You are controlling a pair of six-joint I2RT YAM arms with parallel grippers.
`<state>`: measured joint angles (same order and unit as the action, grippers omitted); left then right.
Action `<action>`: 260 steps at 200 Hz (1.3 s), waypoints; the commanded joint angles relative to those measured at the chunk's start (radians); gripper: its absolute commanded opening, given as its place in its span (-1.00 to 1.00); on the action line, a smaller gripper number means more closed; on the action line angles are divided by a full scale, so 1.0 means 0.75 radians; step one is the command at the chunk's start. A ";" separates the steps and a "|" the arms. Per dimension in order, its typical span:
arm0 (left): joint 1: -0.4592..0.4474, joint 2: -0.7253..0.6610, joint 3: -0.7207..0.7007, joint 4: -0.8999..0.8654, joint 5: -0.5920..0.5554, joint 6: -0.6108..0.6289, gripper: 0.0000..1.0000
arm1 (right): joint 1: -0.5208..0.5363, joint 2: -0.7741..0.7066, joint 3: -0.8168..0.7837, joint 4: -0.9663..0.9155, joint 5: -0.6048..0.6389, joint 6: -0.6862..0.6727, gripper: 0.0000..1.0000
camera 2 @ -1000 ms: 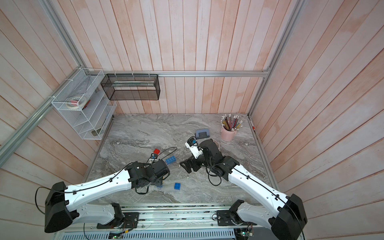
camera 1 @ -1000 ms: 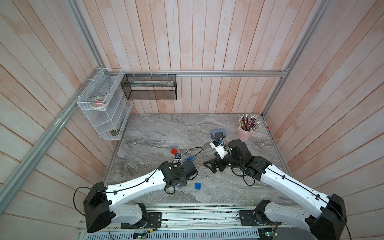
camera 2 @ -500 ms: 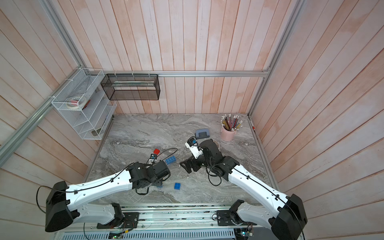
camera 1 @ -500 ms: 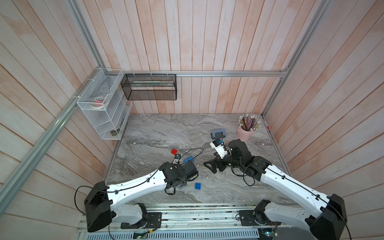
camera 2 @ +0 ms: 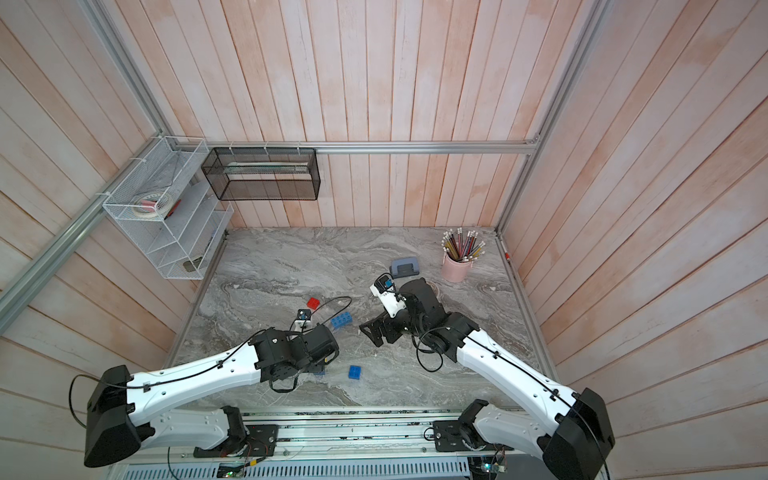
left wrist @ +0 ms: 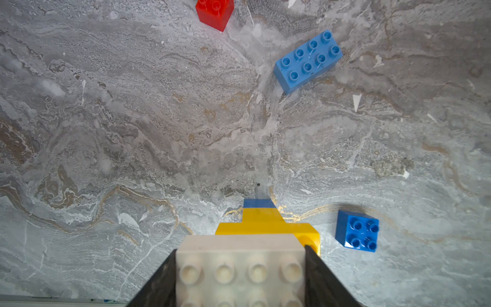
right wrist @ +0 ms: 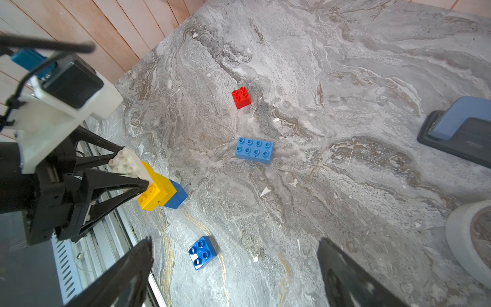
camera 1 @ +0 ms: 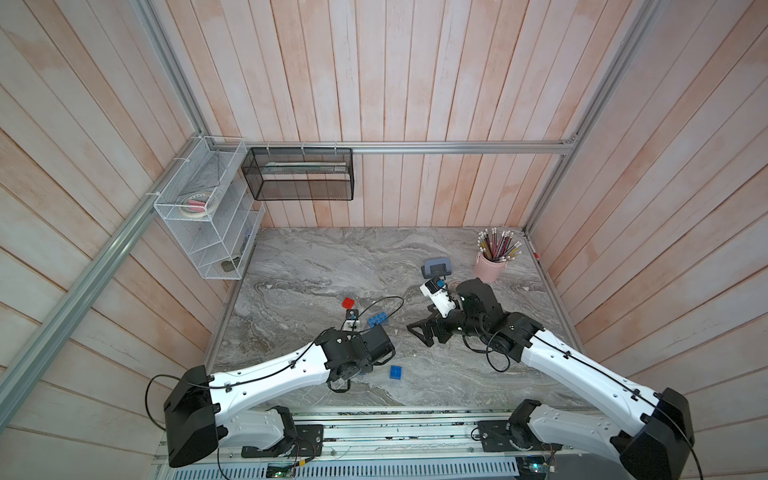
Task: Assemble a spoon with lego
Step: Assemble the lego brick with the lego brick.
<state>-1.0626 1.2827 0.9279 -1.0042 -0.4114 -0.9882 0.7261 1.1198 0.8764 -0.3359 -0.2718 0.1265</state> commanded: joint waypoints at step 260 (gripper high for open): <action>-0.006 -0.060 -0.117 -0.087 0.142 0.062 0.46 | 0.017 -0.037 -0.013 0.006 -0.017 0.022 0.96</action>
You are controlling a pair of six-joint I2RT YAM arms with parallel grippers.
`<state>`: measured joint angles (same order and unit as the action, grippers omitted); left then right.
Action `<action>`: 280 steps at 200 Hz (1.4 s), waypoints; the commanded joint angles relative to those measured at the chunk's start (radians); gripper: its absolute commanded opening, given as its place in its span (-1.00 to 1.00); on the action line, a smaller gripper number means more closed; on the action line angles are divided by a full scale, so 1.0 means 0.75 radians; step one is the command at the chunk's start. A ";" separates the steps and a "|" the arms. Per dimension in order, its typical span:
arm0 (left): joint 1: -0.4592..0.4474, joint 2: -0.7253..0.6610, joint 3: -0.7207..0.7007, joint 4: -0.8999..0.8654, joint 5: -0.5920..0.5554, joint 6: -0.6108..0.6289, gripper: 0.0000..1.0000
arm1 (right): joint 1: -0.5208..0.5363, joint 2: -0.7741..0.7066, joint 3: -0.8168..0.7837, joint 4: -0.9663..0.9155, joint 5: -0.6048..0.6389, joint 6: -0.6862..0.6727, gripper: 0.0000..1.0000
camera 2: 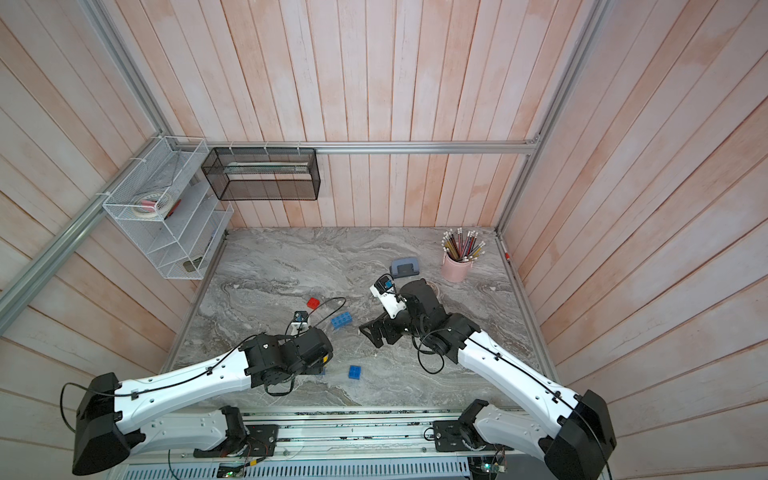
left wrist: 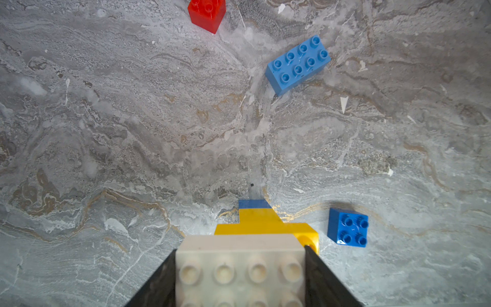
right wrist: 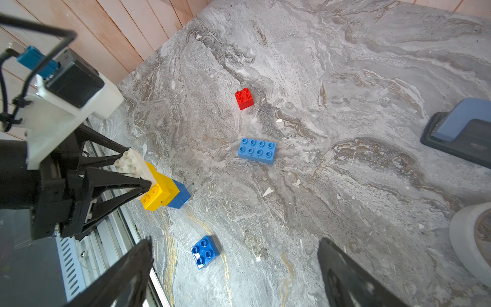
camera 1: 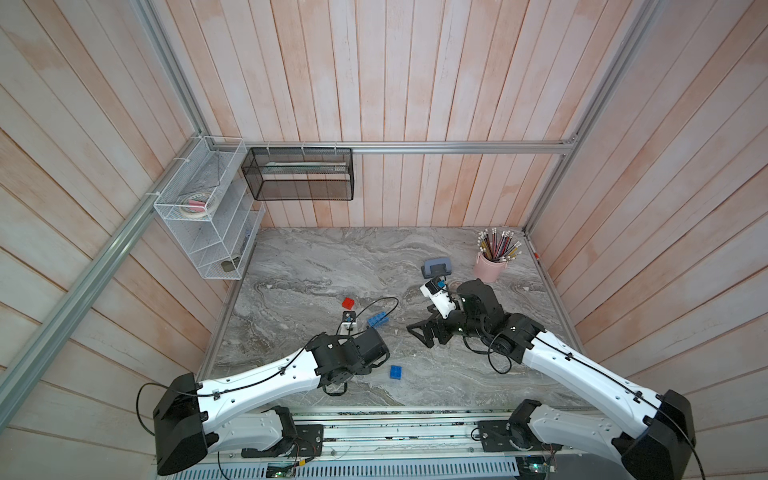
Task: Assemble a spoon with lego
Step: Assemble the lego brick with the lego brick, then pick up the lego brick from the center of the board.
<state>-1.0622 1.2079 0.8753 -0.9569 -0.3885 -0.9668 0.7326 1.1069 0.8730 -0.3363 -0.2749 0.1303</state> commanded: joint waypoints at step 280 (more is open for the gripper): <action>0.017 -0.294 0.103 -0.087 -0.025 0.115 0.69 | 0.223 0.391 -0.078 0.025 0.058 0.341 0.92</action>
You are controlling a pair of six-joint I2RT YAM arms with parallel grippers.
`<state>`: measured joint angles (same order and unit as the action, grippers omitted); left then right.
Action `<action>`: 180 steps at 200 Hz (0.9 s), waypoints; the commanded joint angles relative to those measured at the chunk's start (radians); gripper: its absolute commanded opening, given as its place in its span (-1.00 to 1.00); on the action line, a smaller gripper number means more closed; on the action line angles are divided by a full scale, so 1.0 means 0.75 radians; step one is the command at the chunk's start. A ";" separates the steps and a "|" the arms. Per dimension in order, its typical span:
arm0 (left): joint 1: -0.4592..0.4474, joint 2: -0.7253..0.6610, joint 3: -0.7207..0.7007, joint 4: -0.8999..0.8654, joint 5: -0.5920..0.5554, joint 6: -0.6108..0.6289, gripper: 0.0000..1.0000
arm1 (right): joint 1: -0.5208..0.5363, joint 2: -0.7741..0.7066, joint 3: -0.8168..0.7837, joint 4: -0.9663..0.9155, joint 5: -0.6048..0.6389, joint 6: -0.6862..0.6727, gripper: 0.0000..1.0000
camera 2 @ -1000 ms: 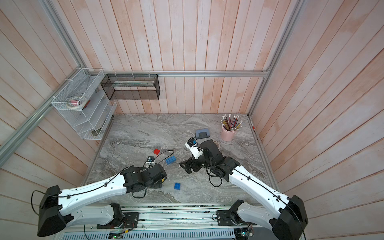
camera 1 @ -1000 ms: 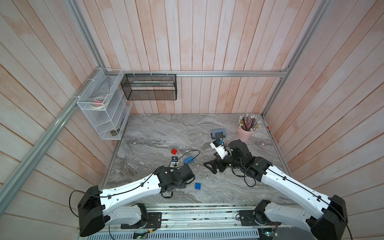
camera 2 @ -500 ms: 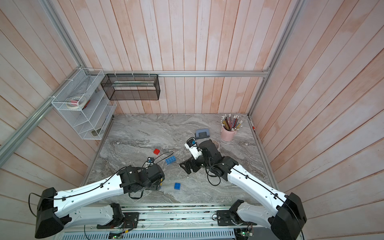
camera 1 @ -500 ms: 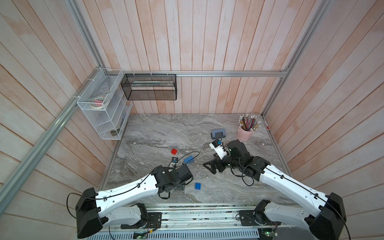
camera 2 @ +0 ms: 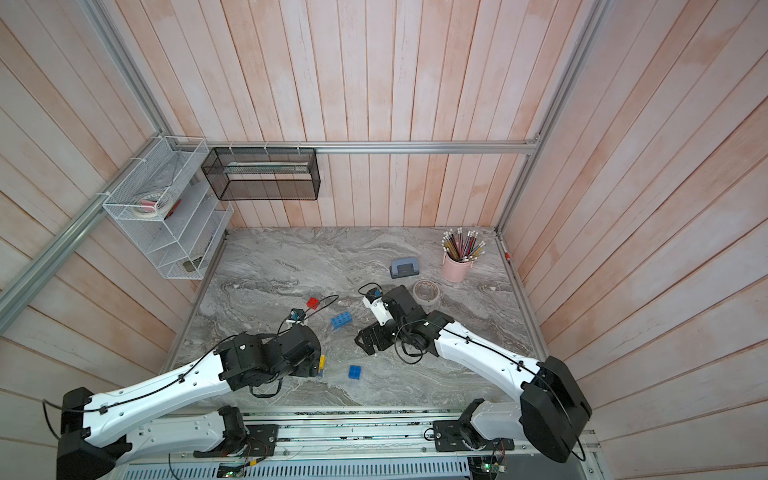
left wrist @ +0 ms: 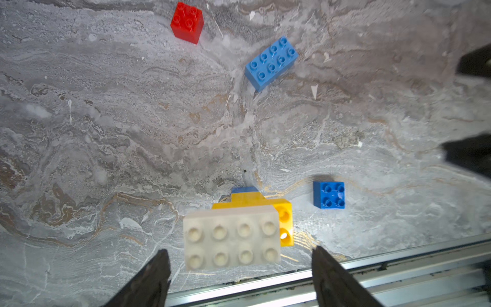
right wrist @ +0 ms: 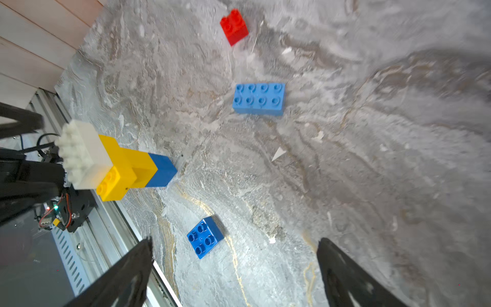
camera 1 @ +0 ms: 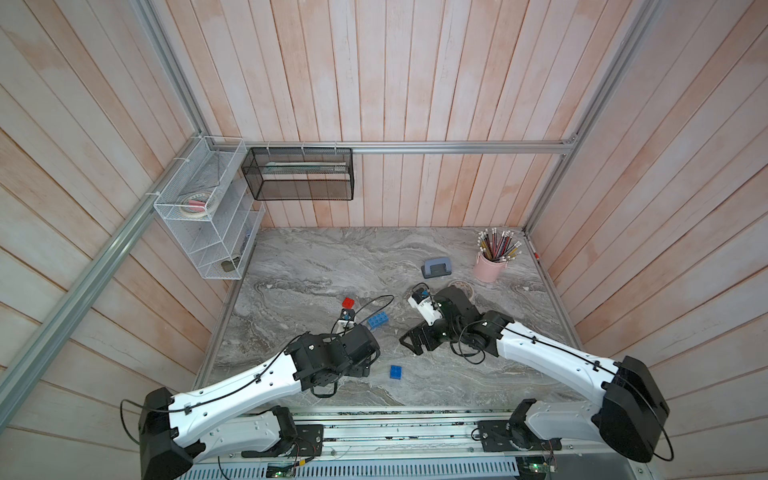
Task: Assemble a spoon with lego
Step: Pick up the lego brick from the center of the board.
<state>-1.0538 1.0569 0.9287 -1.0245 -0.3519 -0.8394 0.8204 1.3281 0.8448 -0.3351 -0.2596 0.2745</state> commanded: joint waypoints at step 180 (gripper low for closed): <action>-0.013 -0.367 -0.111 0.145 -0.181 -0.029 0.71 | 0.356 0.421 0.119 -0.146 0.411 0.033 0.70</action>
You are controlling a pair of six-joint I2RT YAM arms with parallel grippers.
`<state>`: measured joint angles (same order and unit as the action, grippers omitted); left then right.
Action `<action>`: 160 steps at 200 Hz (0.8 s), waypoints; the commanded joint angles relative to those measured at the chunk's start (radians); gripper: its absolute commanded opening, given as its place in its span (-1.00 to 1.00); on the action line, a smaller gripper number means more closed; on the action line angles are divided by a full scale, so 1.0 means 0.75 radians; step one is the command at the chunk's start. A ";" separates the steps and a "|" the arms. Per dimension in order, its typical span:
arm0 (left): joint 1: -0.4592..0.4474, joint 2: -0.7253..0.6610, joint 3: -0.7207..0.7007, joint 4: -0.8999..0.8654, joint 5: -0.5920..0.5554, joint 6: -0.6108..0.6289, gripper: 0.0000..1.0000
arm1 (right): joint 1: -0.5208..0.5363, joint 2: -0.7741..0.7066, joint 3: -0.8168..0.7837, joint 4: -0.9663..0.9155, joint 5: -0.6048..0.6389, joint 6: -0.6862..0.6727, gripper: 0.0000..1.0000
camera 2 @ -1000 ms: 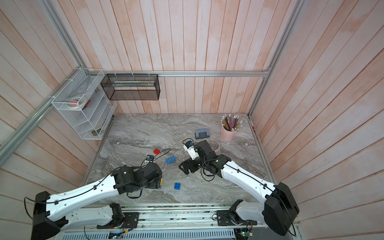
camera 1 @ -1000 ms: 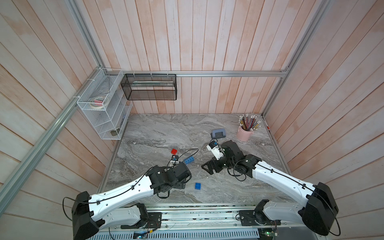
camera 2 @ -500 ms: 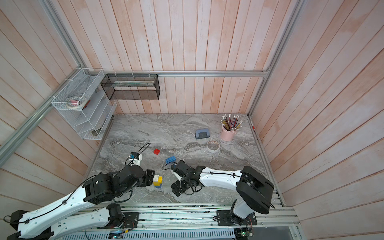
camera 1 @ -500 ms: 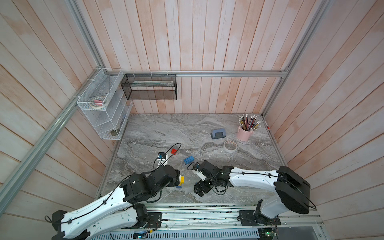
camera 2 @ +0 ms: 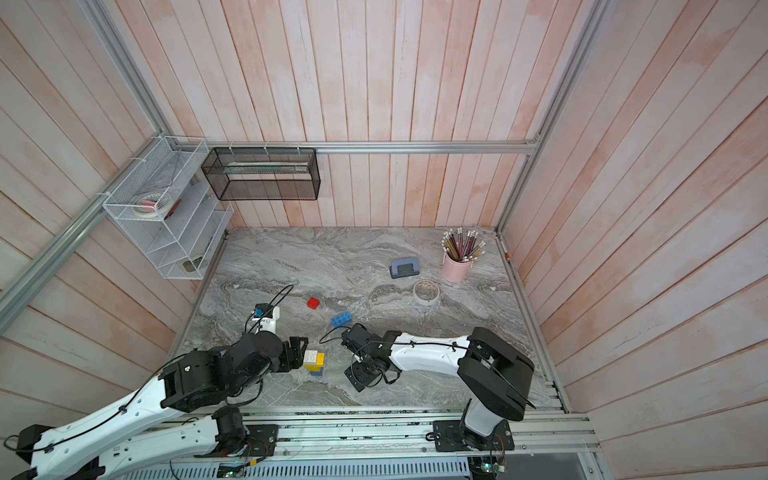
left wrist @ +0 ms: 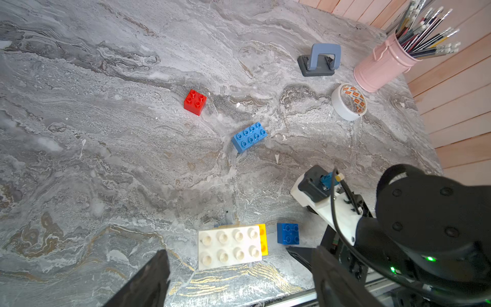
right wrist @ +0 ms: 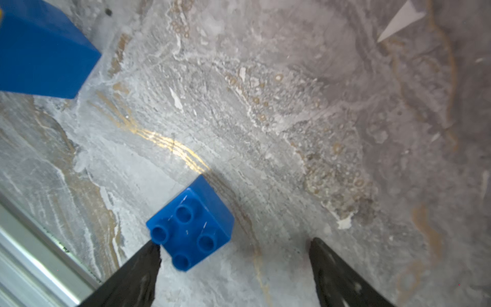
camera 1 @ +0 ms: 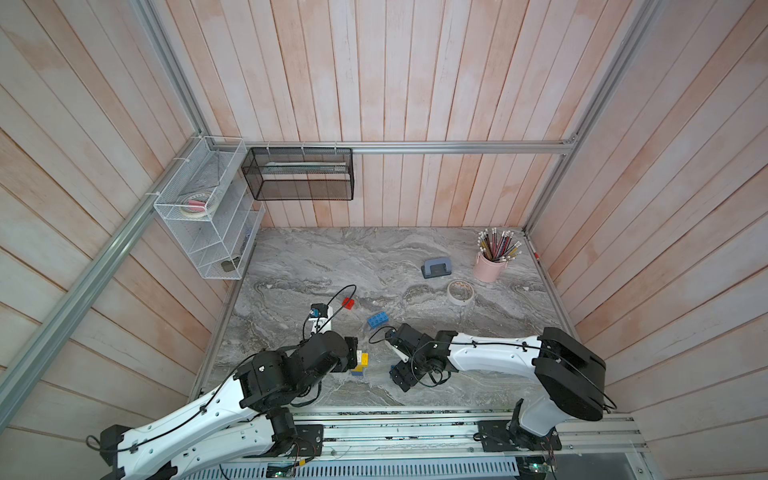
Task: Assemble a spoon with lego
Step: Pick up the lego brick from the center of the board.
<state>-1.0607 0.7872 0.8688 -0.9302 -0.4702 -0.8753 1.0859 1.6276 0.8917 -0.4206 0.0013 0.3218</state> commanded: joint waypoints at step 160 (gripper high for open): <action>-0.004 -0.069 -0.103 0.050 0.021 -0.005 0.71 | -0.018 0.049 0.085 0.030 0.015 -0.127 -0.01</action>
<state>-1.0607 0.7620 0.8104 -0.9157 -0.4675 -0.8761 1.0763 1.6550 0.9379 -0.4091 0.0208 0.2497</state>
